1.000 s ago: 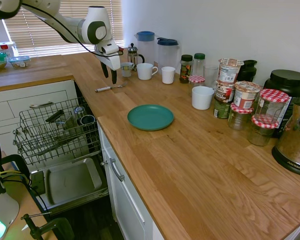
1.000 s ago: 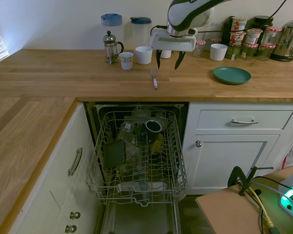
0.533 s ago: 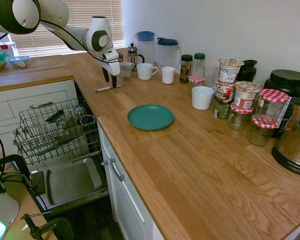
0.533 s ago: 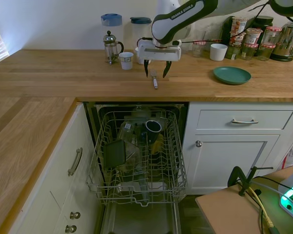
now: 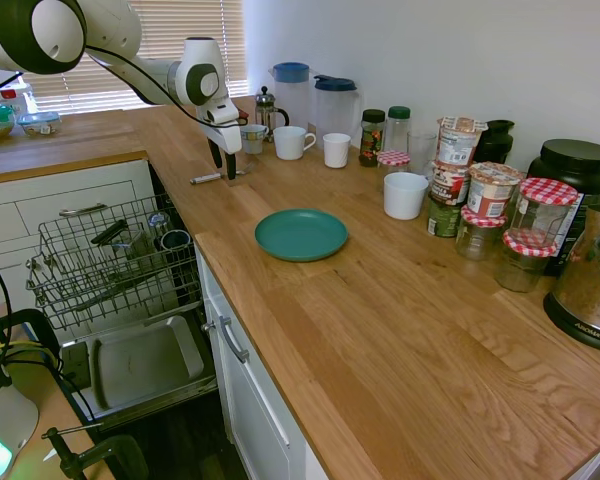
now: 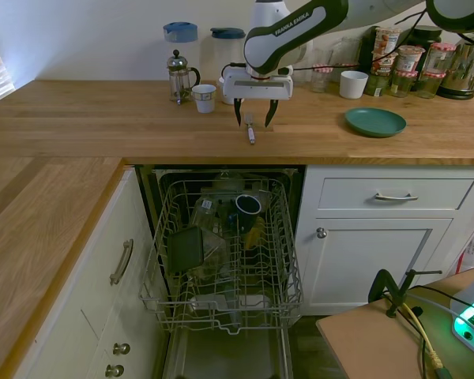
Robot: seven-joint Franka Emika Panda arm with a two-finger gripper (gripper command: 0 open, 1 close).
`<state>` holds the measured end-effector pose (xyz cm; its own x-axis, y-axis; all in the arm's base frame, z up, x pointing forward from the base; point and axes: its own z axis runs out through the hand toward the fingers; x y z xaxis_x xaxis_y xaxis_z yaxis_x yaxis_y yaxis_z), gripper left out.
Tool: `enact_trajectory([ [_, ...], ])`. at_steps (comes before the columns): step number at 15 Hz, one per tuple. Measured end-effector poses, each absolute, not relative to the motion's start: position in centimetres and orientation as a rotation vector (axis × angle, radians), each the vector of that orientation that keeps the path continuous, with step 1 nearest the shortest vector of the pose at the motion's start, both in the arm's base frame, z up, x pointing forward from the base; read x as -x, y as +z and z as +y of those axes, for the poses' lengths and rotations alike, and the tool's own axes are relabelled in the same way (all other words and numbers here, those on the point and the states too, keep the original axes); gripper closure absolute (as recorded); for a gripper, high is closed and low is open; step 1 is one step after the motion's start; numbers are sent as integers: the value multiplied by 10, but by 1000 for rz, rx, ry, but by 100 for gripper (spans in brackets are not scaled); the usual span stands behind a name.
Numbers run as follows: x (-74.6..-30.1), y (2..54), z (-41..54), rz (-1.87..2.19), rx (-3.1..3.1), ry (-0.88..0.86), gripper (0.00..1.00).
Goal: Put the fork in the dishwasher
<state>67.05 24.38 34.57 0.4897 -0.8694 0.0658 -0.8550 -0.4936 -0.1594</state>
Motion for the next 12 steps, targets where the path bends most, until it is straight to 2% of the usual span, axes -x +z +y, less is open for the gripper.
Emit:
enact_trajectory([
  [3,-673,343,241,1535,2627,-200,0],
  [4,-673,342,241,1537,2628,-199,100],
  [12,-677,338,244,1545,2648,-177,100],
])
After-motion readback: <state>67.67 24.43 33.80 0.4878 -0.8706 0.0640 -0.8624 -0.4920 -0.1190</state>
